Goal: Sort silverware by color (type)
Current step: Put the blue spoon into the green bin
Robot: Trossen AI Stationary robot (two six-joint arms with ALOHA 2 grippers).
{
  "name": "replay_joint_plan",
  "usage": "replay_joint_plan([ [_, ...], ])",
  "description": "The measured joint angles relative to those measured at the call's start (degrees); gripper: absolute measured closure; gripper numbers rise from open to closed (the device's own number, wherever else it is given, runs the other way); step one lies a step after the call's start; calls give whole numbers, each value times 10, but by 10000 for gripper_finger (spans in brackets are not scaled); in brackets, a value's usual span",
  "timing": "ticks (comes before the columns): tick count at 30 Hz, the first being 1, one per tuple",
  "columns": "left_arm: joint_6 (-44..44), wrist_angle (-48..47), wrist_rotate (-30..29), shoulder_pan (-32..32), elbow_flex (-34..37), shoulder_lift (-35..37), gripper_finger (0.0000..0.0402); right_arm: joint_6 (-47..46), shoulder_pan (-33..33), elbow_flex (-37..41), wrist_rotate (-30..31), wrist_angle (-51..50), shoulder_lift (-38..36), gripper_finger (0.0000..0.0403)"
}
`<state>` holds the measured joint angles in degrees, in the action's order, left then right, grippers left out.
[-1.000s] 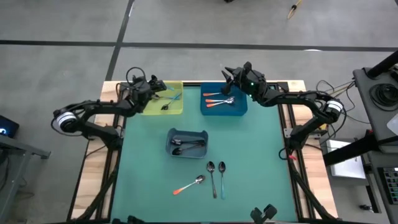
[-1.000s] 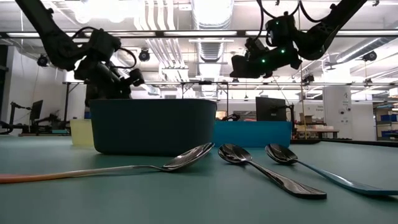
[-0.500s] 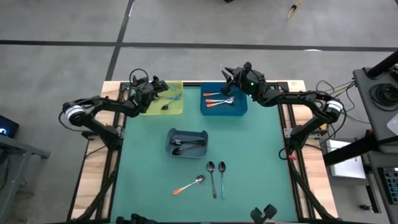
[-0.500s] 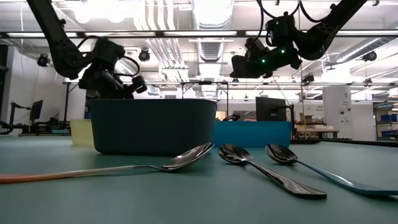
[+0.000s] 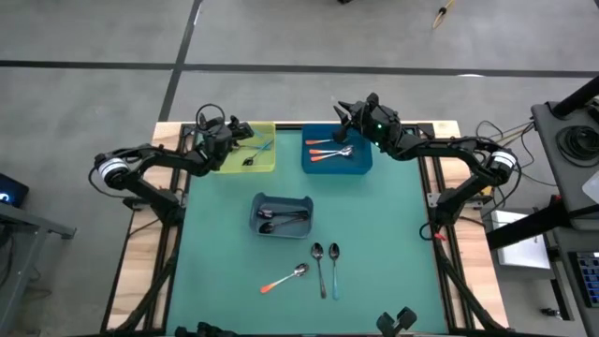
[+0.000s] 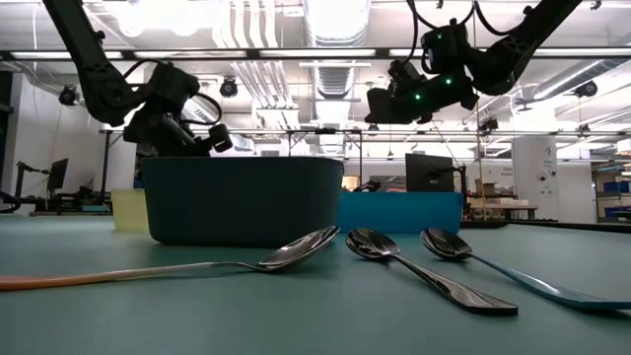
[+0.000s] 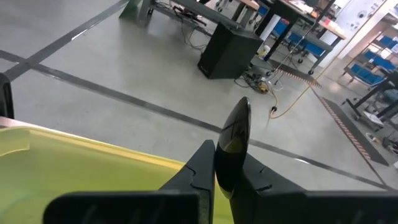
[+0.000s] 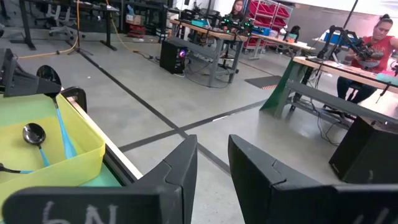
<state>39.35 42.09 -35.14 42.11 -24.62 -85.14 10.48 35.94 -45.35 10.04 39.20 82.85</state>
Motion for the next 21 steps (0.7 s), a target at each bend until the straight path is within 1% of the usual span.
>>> replay_joint_plan([
  [11, -10, -1, 0, 0, 0, 0, 390, 2, 0, 0, 0, 0, 0, 312],
  [21, -2, -2, 1, 0, 0, 0, 389, 2, 0, 0, 0, -1, 0, 325],
])
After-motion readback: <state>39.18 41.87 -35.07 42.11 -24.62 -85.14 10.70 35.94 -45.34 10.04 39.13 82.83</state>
